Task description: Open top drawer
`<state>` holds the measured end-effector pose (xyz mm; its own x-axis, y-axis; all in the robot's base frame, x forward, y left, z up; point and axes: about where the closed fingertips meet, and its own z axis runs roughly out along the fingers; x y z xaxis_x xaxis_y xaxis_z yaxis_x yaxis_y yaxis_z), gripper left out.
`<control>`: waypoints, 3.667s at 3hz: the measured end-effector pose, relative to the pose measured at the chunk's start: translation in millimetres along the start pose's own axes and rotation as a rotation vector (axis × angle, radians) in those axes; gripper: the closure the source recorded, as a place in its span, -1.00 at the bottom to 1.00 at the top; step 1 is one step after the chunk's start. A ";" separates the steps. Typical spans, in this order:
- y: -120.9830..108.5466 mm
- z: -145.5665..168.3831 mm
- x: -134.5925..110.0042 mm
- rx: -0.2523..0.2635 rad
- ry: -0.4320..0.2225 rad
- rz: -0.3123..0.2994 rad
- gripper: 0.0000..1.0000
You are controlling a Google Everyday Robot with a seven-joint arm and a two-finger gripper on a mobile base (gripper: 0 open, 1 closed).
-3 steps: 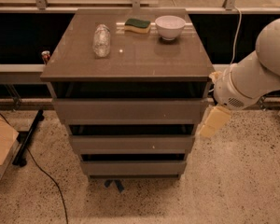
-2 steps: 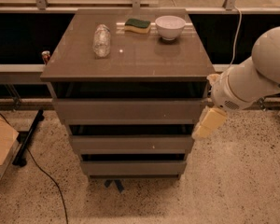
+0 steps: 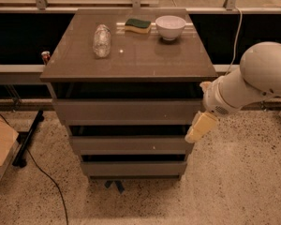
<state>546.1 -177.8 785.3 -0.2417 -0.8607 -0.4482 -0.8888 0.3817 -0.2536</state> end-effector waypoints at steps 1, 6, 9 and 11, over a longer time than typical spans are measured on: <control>-4.6 18.9 -3.4 -0.014 -0.024 0.006 -1.00; -47.1 131.2 -15.4 -0.157 -0.062 0.082 -1.00; -31.6 160.3 -19.0 -0.264 -0.048 0.072 -0.15; -31.9 160.4 -19.0 -0.264 -0.048 0.072 0.25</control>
Offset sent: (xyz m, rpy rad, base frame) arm 0.0410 0.0215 -0.0506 0.0713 0.0452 0.0354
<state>641.5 -119.6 664.4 -0.2944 -0.8151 -0.4990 -0.9423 0.3347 0.0092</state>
